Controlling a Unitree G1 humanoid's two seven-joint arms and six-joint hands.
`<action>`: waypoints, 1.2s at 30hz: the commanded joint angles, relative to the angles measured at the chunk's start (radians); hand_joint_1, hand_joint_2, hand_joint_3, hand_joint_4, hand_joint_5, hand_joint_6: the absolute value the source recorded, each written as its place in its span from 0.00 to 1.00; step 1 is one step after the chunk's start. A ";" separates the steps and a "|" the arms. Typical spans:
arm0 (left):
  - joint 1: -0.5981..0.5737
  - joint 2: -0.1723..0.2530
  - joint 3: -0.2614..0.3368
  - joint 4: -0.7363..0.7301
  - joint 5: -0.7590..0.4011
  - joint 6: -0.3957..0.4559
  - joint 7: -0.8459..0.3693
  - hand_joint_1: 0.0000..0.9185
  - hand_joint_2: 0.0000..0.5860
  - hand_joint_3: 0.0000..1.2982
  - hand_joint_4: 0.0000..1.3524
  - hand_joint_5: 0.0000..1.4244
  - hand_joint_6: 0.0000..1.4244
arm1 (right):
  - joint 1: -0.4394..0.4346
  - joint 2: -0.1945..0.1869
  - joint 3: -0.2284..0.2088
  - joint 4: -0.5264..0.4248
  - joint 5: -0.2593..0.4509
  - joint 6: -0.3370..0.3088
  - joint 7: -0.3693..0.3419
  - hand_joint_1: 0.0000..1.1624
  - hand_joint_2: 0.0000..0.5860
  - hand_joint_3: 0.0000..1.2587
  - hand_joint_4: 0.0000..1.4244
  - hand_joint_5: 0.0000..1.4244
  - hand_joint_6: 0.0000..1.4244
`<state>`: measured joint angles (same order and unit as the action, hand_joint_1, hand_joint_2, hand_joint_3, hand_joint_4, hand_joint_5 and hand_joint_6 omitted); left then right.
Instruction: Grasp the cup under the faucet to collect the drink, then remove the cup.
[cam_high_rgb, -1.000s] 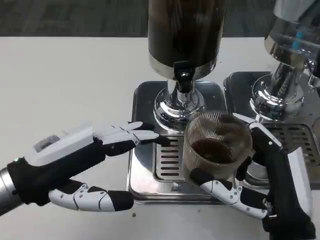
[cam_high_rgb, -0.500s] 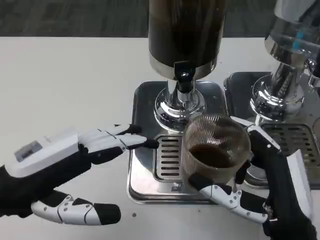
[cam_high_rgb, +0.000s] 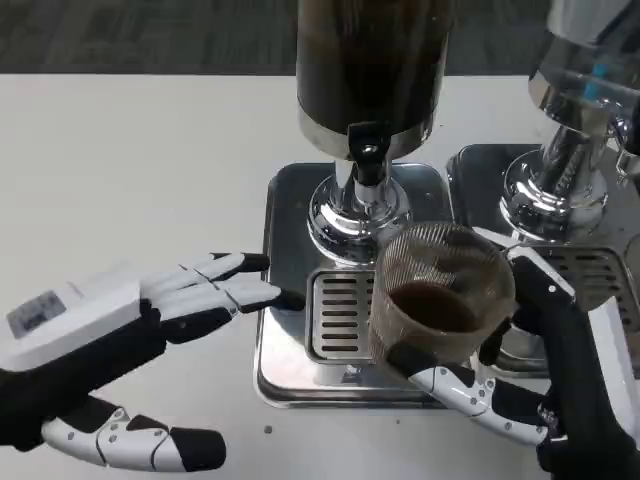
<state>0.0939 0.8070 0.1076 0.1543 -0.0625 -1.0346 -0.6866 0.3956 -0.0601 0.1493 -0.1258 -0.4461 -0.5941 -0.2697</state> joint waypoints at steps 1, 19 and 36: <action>0.018 0.020 0.011 -0.012 0.011 -0.016 0.013 0.00 0.25 0.11 0.03 0.00 0.01 | -0.004 0.003 -0.002 -0.033 0.019 -0.032 -0.005 0.65 0.34 0.54 0.56 0.64 0.81; 0.030 0.019 0.011 -0.005 0.003 0.000 0.016 0.00 0.25 0.11 0.03 0.00 0.01 | -0.011 0.006 -0.006 -0.030 0.021 -0.027 0.004 0.65 0.34 0.55 0.56 0.64 0.82; 0.032 0.018 0.008 -0.007 -0.009 0.015 0.012 0.00 0.25 0.11 0.02 0.00 0.01 | 0.001 0.003 -0.013 -0.040 0.029 -0.033 0.008 0.64 0.37 0.55 0.56 0.65 0.82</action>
<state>0.1162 0.8082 0.1081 0.1513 -0.0644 -1.0232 -0.6845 0.3988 -0.0589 0.1412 -0.1261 -0.4438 -0.5940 -0.2559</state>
